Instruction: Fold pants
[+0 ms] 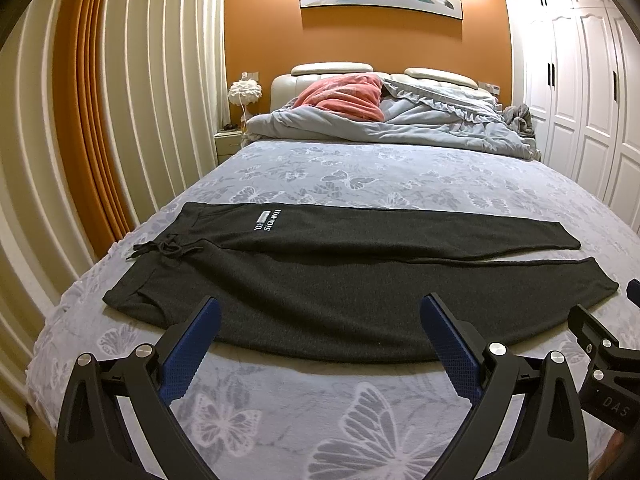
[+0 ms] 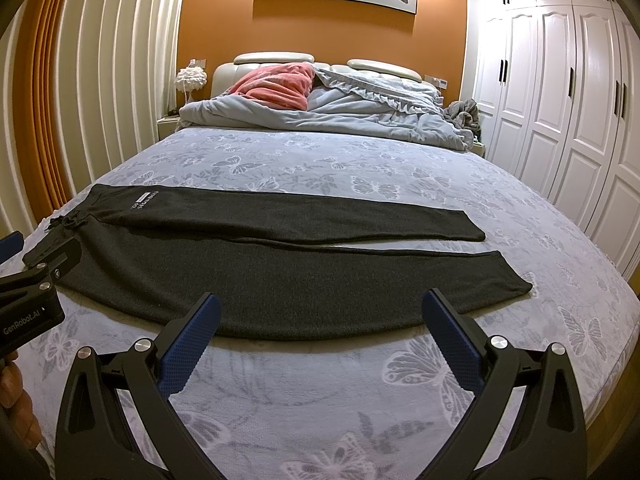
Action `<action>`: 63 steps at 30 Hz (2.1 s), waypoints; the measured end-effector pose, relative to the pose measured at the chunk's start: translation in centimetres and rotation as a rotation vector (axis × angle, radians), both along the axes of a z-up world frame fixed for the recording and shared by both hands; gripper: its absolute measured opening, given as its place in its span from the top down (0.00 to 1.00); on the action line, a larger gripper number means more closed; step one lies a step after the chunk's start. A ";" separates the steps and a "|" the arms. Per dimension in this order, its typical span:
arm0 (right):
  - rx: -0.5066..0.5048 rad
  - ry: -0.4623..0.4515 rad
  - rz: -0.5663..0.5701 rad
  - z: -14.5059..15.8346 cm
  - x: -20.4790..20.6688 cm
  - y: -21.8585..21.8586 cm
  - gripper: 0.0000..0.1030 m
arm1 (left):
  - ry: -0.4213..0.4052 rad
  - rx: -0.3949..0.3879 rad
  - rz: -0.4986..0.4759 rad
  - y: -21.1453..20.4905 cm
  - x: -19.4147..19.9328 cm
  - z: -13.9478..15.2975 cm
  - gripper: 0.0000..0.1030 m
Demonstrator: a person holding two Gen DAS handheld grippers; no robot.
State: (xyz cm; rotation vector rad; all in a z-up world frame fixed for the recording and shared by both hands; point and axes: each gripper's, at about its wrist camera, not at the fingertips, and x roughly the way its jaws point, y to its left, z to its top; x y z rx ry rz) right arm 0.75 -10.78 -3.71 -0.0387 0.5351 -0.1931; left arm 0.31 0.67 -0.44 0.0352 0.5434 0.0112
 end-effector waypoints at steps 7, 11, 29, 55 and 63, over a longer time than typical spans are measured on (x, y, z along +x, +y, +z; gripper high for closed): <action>0.001 0.001 0.000 0.0 0.0 -0.1 0.05 | 0.000 0.000 -0.003 0.1 0.0 -0.1 0.05; -0.001 -0.001 0.000 0.0 0.0 -0.1 0.05 | 0.000 0.000 -0.001 0.0 0.0 0.0 0.05; 0.000 0.001 0.000 0.1 0.0 0.0 0.05 | 0.001 0.002 -0.001 -0.1 0.0 0.0 0.05; 0.265 0.224 -0.320 -0.6 19.5 -30.9 0.05 | 0.295 -0.090 0.342 23.9 28.0 0.5 0.05; 0.439 0.295 -0.449 -6.4 29.3 -39.8 0.05 | 0.426 -0.122 0.491 29.3 39.3 -6.0 0.05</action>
